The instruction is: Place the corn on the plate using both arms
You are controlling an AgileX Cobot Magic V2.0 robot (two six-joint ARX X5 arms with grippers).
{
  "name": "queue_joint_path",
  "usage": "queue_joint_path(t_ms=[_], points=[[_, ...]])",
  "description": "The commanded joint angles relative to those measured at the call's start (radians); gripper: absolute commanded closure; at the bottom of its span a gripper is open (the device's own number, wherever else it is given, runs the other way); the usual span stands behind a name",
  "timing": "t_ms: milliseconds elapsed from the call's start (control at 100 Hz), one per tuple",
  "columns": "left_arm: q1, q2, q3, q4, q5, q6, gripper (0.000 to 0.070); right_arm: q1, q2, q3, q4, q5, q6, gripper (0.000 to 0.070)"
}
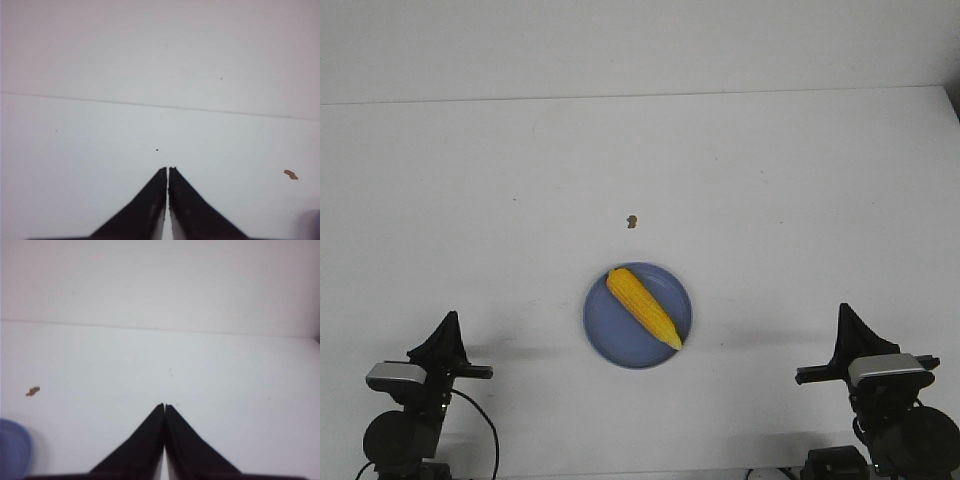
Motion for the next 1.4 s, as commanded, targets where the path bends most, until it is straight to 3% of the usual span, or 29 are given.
queue_joint_path(t_ms=[0,240,860,1050,1389], points=[[0.001,-0.002,-0.02,0.011,-0.001,0.0,0.0687,0.0,-0.023,-0.034,0.046,0.004,-0.02,0.0699],[0.001,-0.002,-0.02,0.011,-0.001,0.0,0.0687,-0.003,-0.125,-0.227,0.26,0.004,-0.022,0.0699],[0.0,-0.002,-0.019,0.009,-0.001,0.0,0.0687,-0.009,-0.125,-0.494,0.558,-0.005,0.027,0.0699],[0.0,-0.002,-0.019,0.009,-0.001,0.0,0.0687,-0.009,-0.125,-0.556,0.626,-0.005,0.053,0.0699],[0.0,-0.002,-0.019,0.009,-0.001,0.0,0.0687,-0.009,-0.125,-0.557,0.62,-0.005,0.053,0.0699]])
